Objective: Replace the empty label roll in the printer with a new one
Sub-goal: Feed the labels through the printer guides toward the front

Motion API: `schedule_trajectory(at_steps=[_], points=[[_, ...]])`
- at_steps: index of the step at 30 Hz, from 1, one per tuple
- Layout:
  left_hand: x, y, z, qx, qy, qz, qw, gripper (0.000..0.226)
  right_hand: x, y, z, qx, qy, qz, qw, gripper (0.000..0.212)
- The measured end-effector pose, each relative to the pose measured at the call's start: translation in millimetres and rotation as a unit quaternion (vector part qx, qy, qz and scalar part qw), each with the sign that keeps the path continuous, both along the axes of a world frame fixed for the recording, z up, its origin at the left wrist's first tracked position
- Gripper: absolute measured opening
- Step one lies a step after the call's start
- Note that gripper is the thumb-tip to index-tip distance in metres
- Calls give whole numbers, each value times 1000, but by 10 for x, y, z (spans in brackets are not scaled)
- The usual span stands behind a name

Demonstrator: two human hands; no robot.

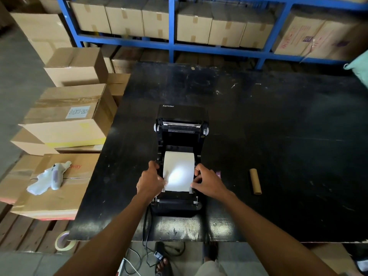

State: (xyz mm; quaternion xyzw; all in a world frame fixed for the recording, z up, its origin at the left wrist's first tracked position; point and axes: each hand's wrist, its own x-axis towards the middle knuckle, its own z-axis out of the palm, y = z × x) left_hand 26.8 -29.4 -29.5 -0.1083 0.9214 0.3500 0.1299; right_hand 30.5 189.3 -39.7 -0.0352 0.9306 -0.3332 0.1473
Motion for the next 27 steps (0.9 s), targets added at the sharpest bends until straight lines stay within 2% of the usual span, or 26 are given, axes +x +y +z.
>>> schedule_trajectory(at_steps=[6,10,13,17,21,27], points=[[-54,-22,62,-8,-26,-34,999,52,48,-32,-45,-87,7,-118,989,37],[-37,-31,71,-17,-15,-47,999,54,93,-35,-84,-51,12,-102,993,32],[2,-42,67,-4,1,-39,999,57,88,-79,-67,5,46,-59,997,30],[79,0,41,-5,34,-17,999,55,52,-89,-21,56,43,-12,997,31],[101,26,-15,7,48,7,999,41,28,-74,-3,44,23,-5,999,36],[42,28,-34,7,51,26,998,35,30,-59,-39,30,30,-7,999,39]])
